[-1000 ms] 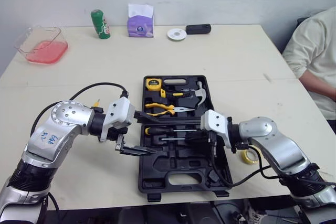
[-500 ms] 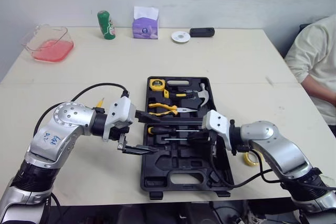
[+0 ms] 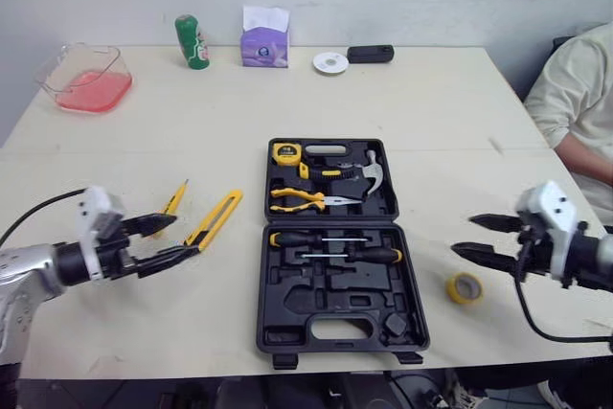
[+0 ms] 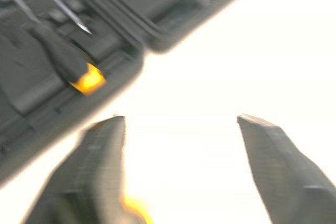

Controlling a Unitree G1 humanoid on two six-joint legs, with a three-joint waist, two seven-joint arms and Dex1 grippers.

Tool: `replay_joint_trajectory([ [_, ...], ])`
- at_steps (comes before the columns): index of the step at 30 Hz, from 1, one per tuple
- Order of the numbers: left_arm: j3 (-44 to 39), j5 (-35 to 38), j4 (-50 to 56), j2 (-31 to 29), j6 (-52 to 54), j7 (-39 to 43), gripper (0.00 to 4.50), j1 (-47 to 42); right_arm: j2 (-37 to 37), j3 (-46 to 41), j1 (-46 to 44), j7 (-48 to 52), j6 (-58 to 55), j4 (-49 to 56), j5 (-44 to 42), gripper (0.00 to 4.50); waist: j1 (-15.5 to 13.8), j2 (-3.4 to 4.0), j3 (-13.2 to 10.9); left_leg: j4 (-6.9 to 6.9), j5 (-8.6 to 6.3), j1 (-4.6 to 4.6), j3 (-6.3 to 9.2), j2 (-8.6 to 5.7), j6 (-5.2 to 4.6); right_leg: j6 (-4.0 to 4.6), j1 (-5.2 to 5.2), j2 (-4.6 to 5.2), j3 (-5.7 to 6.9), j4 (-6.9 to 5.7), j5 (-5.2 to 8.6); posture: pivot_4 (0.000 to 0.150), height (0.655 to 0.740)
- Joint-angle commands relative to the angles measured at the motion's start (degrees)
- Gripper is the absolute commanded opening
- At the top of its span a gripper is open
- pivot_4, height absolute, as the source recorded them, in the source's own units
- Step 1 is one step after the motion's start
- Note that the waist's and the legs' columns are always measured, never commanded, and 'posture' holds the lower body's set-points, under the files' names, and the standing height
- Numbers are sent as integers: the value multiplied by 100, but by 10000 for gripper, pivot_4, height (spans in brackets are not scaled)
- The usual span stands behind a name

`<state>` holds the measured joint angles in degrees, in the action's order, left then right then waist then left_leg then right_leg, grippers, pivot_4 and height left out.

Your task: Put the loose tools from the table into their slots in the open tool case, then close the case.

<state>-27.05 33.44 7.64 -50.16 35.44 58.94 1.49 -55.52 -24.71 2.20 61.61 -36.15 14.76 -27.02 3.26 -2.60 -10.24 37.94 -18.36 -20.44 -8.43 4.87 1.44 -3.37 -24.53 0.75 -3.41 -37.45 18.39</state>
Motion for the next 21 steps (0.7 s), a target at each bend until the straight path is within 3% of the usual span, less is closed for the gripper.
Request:
replay_joint_trajectory([
  [1, -1098, -470, -1637, -508, -705, -95, 45000, 300, -385, -1320, 729, 182, 564, -1143, 467, 44379, -2, 0, -2, -2, -1, 1, -1, -3, -2, 2, 0, 1, 1, 4, 1, 1500, 7244],
  [3, -1342, -708, -2385, -758, -1115, -152, 45000, 431, -510, -1715, 1024, 215, 885, -1693, 629, 44379, 6, -6, -5, -4, -6, 2, -5, -18, -3, 33, -2, -1, 4, 12, 18, 1500, 7244],
  [4, -1388, -764, -2664, -858, -1262, -93, 45000, 457, -537, -1815, 1054, 216, 952, -1842, 623, 44379, 11, -7, -4, -13, -9, 3, -7, -16, -3, 109, -3, -1, 3, 27, 60, 1500, 7244],
  [10, -1252, -950, -3648, -1101, -1715, -43, 45000, 91, -695, -1690, 868, 140, 1449, -2437, 834, 44379, 86, -7, -4, -57, -4, 16, -24, -15, -3, 93, 5, 32, -1, 44, 45, 1500, 7244],
  [12, -1169, -929, -3524, -1049, -1708, 10, 45000, 50, -707, -1622, 721, 139, 1427, -2427, 768, 44379, 109, -7, -4, -70, 1, 18, -26, -20, -1, 91, 2, 37, 0, 44, 44, 1500, 7244],
  [15, -1021, -646, -2518, -749, -1285, -65, 45000, 143, -642, -1456, 521, 135, 1171, -1859, 552, 44379, 151, -3, -5, -83, 7, 19, -22, -19, -5, -1, 0, 36, 5, 38, -8, 1500, 7244],
  [21, -796, -153, -559, -244, -1, -775, 45000, 234, -373, -869, -99, -132, 165, -128, -377, 44379, 165, 6, -10, -82, 8, 13, -17, 1, 38, 1, -4, 11, 3, 37, -6, 1500, 7244],
])
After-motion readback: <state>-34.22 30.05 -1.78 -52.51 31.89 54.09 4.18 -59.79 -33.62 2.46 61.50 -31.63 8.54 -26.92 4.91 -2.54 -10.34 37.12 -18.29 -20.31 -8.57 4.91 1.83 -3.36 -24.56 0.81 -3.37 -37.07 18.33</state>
